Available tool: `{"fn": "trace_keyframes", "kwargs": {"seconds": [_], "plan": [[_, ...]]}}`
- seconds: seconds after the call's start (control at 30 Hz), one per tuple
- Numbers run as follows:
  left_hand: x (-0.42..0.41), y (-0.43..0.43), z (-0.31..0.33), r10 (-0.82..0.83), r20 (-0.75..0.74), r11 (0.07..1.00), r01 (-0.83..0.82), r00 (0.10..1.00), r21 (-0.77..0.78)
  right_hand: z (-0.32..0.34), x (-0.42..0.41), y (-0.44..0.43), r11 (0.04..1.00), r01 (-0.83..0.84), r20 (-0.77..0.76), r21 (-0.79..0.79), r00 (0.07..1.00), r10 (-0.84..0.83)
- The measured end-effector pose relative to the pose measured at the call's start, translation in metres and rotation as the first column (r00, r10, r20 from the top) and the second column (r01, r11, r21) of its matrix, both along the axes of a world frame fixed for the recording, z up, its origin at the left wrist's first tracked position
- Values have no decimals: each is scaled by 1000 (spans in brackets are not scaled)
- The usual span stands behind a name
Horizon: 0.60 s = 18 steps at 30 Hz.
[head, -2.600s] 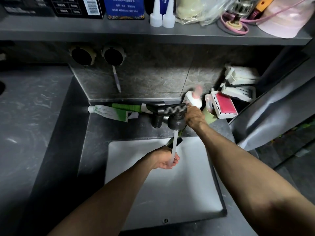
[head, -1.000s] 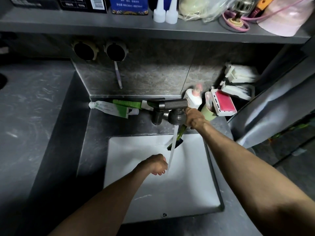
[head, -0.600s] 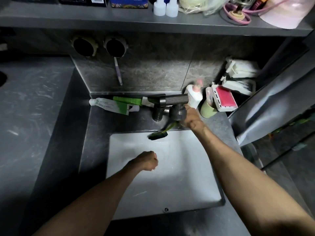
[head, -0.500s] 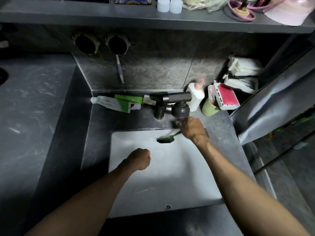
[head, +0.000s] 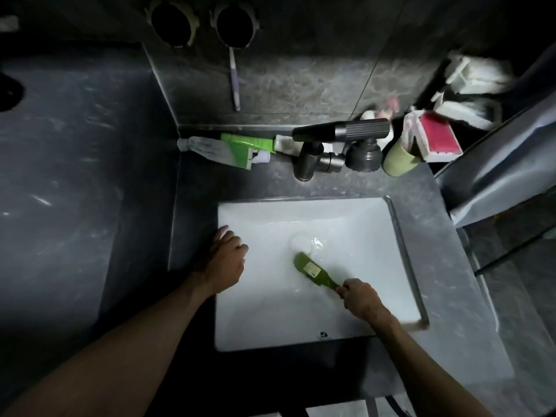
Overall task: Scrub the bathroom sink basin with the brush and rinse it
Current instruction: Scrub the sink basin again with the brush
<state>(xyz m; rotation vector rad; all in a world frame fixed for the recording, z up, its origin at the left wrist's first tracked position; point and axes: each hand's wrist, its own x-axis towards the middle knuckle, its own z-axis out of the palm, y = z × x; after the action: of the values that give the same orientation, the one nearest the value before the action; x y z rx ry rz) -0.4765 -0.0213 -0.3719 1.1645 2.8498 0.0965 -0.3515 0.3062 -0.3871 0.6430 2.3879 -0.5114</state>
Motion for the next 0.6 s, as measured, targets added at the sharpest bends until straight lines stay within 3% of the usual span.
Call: {"fn": "trace_keyframes", "kwargs": {"seconds": [0.07, 0.23, 0.37, 0.5, 0.6], "plan": [[2, -1, 2, 9, -4, 998, -8, 1000, 56, 2, -5, 6, 997, -2, -15, 75, 1000, 3], [5, -5, 0, 64, -26, 977, -57, 998, 204, -5, -6, -31, 989, -100, 48, -113, 993, 106], [2, -7, -5, 100, -72, 954, -75, 992, 291, -21, -39, -47, 988, -113, -75, -109, 992, 105], [2, -5, -12, 119, -93, 965, -93, 989, 247, -35, -68, -78, 964, -206, -173, -169, 969, 176], [4, -4, -13, 121, -123, 976, -96, 985, 195, -31, -87, -63, 971, -238, -228, -26, 947, 226]]}}
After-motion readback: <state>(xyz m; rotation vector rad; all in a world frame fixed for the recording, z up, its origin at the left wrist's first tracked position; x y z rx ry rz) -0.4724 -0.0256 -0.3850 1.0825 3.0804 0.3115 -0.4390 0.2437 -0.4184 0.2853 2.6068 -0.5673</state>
